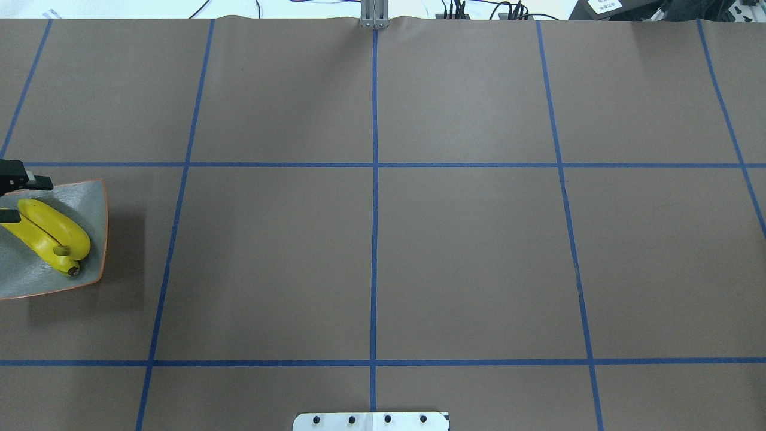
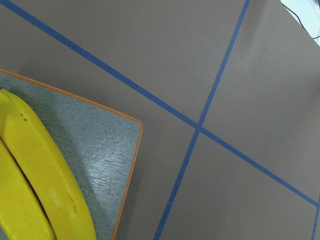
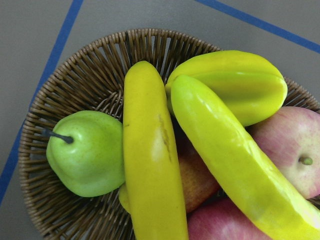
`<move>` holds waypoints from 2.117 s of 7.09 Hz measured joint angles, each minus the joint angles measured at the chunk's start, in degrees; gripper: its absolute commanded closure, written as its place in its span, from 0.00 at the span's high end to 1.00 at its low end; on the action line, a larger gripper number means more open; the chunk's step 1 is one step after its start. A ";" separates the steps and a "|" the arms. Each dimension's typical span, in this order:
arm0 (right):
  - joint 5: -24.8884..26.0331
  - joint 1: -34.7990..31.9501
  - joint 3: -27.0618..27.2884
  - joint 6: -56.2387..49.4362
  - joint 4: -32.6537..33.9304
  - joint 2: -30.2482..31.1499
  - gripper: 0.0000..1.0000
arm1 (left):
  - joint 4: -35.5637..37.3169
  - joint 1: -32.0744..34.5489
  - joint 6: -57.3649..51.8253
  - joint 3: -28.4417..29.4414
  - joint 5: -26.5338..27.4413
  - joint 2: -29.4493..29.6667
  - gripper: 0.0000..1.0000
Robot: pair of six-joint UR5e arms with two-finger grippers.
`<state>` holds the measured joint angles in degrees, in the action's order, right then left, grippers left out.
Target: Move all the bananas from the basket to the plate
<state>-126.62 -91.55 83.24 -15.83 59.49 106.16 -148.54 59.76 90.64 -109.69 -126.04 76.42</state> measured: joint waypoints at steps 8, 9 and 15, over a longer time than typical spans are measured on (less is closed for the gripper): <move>1.70 4.96 -0.97 1.74 -2.35 -0.09 0.61 | 0.00 0.00 0.00 0.05 0.08 -0.04 1.00; 1.80 5.47 -0.98 1.81 -2.35 -0.15 0.36 | 0.00 0.00 -0.02 0.06 0.09 -0.07 1.00; 1.59 6.00 2.63 1.10 -2.06 -0.07 0.00 | 0.00 0.00 -0.03 0.08 0.08 -0.08 1.00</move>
<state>-125.03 -85.55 85.87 -14.74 57.43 106.09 -148.54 59.77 90.61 -109.60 -125.96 76.34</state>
